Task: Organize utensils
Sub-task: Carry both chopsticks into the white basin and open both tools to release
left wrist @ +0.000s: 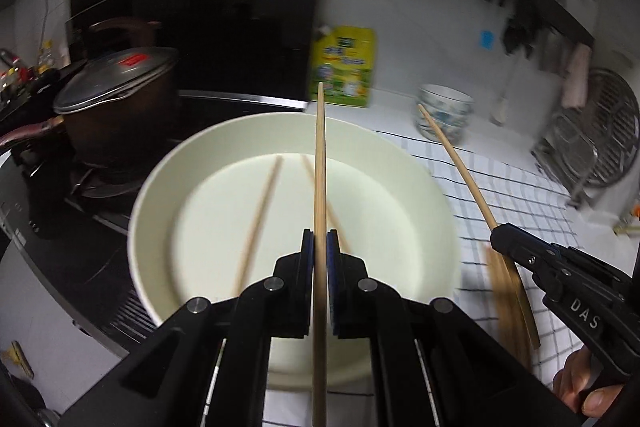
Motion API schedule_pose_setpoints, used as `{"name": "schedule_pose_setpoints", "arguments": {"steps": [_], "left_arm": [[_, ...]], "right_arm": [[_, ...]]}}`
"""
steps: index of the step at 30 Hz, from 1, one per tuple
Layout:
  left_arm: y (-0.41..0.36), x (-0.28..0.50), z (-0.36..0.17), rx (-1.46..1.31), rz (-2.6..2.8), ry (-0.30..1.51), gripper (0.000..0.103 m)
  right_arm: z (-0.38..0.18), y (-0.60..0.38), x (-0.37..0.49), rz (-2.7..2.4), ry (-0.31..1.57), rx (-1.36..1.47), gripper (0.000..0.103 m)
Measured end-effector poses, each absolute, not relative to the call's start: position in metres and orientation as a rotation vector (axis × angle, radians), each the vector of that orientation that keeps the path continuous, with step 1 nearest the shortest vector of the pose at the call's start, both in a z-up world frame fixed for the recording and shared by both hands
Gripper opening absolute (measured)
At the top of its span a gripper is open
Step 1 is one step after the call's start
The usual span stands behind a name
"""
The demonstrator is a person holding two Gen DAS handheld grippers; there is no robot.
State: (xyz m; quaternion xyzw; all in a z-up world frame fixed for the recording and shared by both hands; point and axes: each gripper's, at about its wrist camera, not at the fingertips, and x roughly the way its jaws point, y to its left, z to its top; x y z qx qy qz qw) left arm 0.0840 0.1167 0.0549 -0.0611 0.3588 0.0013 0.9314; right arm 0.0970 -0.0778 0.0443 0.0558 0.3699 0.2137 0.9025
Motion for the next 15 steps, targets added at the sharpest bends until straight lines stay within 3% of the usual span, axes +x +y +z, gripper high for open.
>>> {"name": "schedule_pose_setpoints", "arguments": {"steps": [7, 15], "left_arm": [[0.160, 0.116, 0.036, -0.155, 0.045, 0.781, 0.007], [0.166, 0.136, 0.012, -0.163, 0.032, 0.844, 0.007]], "right_arm": [[0.032, -0.005, 0.132, 0.507, 0.840, 0.059, 0.006], [0.009, 0.016, 0.152, 0.491, 0.913, 0.040, 0.006]]}}
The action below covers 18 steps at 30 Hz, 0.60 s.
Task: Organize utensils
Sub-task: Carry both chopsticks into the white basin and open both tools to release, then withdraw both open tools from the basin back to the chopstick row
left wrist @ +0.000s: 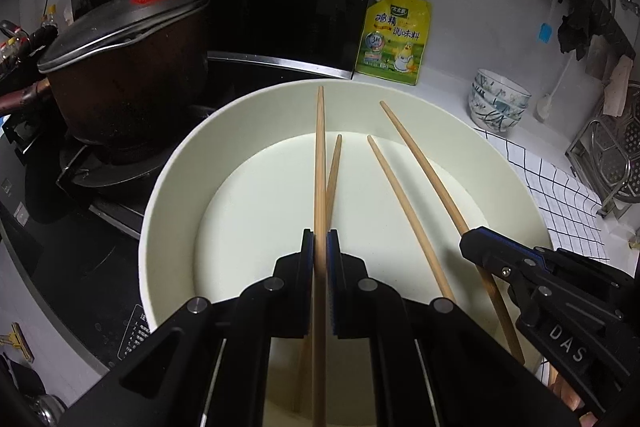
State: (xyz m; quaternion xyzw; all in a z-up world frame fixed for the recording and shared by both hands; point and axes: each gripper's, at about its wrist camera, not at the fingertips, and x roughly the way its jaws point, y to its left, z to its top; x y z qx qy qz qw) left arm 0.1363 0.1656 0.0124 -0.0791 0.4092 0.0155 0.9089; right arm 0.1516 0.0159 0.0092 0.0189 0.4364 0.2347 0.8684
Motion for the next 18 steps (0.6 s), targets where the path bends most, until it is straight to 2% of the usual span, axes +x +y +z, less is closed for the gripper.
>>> {"name": "schedule_pose_setpoints", "arguments": {"steps": [3, 5, 6, 8, 10, 11, 18], "left_arm": [[0.167, 0.138, 0.008, -0.163, 0.035, 0.857, 0.009], [0.170, 0.138, 0.006, -0.162, 0.049, 0.864, 0.021], [0.171, 0.137, 0.007, -0.166, 0.054, 0.860, 0.032], [0.172, 0.132, 0.010, -0.164, 0.056, 0.838, 0.038], [0.172, 0.127, 0.014, -0.149, 0.078, 0.819, 0.058], [0.173, 0.124, 0.017, -0.147, 0.080, 0.808, 0.061], [0.176, 0.107, 0.023, -0.163, 0.093, 0.792, 0.066]], "right_arm": [[0.005, 0.017, 0.155, 0.485, 0.926, 0.032, 0.006], [0.004, 0.017, 0.155, 0.475, 0.926, 0.028, 0.010], [0.004, 0.017, 0.155, 0.471, 0.924, 0.023, 0.015], [0.005, 0.016, 0.151, 0.453, 0.909, 0.004, 0.016], [0.006, 0.015, 0.149, 0.451, 0.905, 0.003, 0.019], [0.007, 0.013, 0.147, 0.453, 0.903, 0.007, 0.020], [0.014, 0.005, 0.135, 0.452, 0.879, 0.026, 0.026]]}}
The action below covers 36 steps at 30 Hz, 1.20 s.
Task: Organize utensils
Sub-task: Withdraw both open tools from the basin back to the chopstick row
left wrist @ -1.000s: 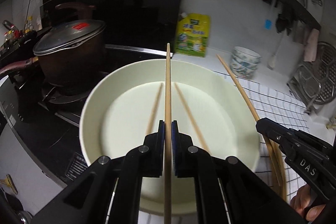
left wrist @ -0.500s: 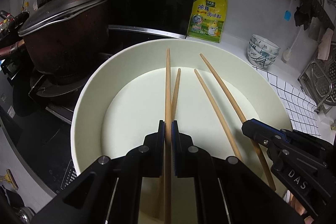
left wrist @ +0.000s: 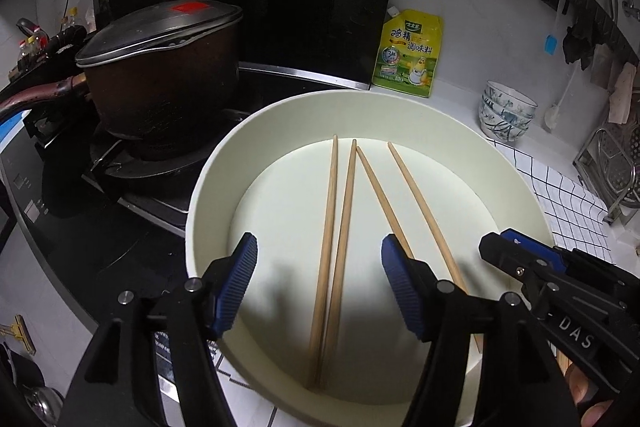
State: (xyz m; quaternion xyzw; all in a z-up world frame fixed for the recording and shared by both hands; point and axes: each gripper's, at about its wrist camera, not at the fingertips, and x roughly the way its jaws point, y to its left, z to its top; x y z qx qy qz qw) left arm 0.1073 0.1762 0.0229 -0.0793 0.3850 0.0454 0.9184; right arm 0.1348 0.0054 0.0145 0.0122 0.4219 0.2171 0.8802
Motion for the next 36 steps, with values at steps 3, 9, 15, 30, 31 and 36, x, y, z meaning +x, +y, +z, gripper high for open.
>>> {"name": "schedule_pose_setpoints", "arguments": {"steps": [3, 9, 15, 30, 31, 36], "left_arm": [[0.174, 0.102, 0.026, -0.164, 0.094, 0.789, 0.067], [0.169, 0.090, 0.030, -0.178, 0.098, 0.775, 0.074], [0.165, 0.079, 0.034, -0.202, 0.077, 0.768, 0.074], [0.138, 0.051, 0.051, -0.173, 0.020, 0.733, 0.078], [0.134, 0.049, 0.052, -0.173, 0.014, 0.735, 0.078], [0.111, 0.041, 0.052, -0.158, -0.020, 0.741, 0.080]], "right_arm": [[0.020, 0.002, 0.127, 0.457, 0.861, 0.034, 0.028], [0.033, -0.008, 0.113, 0.458, 0.817, 0.031, 0.031], [0.041, -0.024, 0.102, 0.432, 0.801, 0.051, 0.033], [0.072, -0.076, 0.056, 0.371, 0.685, 0.111, 0.039], [0.071, -0.082, 0.054, 0.365, 0.686, 0.117, 0.039], [0.061, -0.113, 0.041, 0.322, 0.701, 0.130, 0.040]]}}
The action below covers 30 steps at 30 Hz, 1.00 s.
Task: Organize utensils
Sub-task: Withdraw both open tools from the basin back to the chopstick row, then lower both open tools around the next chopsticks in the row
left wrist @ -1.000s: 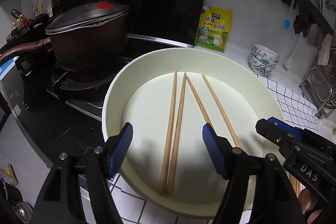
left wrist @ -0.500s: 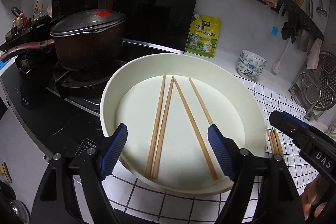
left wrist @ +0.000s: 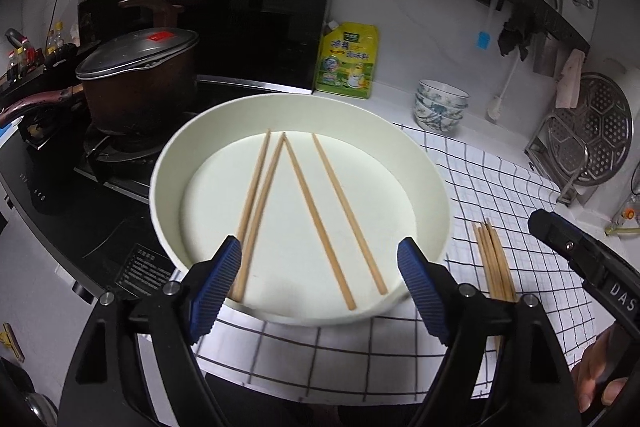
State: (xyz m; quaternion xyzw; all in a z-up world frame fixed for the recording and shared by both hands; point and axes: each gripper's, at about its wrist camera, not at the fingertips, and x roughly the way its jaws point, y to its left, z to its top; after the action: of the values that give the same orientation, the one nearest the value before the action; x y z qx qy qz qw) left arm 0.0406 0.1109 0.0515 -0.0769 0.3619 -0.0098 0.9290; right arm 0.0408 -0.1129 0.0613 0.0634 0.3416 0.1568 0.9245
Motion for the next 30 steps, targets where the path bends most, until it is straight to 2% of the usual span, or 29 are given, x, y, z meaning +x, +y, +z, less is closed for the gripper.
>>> {"name": "schedule_pose_setpoints", "arguments": {"steps": [17, 30], "left_arm": [[0.016, 0.021, 0.032, -0.077, -0.125, 0.786, 0.084], [-0.008, 0.019, 0.012, -0.067, -0.132, 0.820, 0.087]], "right_arm": [[0.001, -0.222, 0.011, 0.182, 0.824, 0.155, 0.041], [-0.030, -0.231, 0.013, 0.176, 0.896, 0.111, 0.041]]}}
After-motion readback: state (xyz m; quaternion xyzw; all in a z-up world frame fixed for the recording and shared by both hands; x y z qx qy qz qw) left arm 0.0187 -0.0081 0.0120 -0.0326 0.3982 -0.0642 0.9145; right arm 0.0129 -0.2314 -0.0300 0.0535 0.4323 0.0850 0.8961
